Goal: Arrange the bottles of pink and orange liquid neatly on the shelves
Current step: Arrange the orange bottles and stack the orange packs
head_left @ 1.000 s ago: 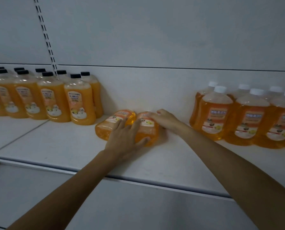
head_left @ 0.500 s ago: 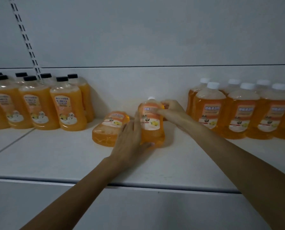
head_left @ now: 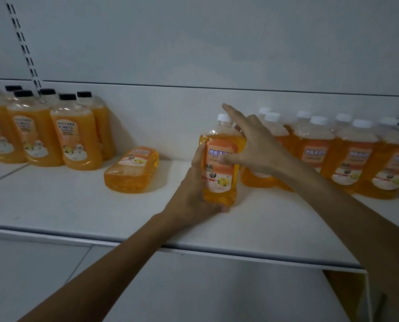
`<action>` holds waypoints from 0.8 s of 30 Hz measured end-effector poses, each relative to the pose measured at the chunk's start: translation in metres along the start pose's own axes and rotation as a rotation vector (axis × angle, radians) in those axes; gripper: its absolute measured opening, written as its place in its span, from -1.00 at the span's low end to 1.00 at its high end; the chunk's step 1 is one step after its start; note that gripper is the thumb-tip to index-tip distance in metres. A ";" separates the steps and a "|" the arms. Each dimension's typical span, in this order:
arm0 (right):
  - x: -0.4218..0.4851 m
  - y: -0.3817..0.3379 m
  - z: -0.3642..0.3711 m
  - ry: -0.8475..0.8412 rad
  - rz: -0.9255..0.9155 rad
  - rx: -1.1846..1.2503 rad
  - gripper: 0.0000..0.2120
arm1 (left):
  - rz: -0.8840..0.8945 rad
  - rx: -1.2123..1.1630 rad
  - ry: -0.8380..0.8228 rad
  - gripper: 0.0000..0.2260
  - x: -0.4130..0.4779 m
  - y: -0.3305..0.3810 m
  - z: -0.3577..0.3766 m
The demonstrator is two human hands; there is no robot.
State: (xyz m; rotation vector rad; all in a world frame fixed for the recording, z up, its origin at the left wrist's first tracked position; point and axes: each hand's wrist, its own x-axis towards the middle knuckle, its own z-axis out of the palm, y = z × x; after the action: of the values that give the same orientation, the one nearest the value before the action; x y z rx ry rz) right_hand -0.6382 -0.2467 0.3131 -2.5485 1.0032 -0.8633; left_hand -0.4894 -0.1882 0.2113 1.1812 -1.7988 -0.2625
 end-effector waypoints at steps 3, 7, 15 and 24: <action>0.000 -0.005 -0.003 -0.006 -0.025 -0.101 -0.10 | -0.019 0.067 0.025 0.13 -0.001 -0.001 0.001; 0.007 -0.011 0.000 0.017 -0.068 -0.228 -0.16 | -0.056 0.158 0.024 0.14 0.000 -0.001 0.002; 0.032 -0.008 0.014 0.087 -0.021 -0.563 -0.20 | -0.301 0.532 -0.136 -0.25 -0.006 0.005 0.003; 0.075 0.003 0.032 0.099 0.147 -0.626 -0.20 | -0.293 0.708 -0.259 -0.63 -0.004 0.008 0.002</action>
State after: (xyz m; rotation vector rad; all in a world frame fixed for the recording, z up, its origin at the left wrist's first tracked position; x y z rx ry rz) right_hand -0.5761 -0.3002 0.3188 -2.8828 1.6900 -0.7208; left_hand -0.4951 -0.1813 0.2126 1.9888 -2.0080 0.0764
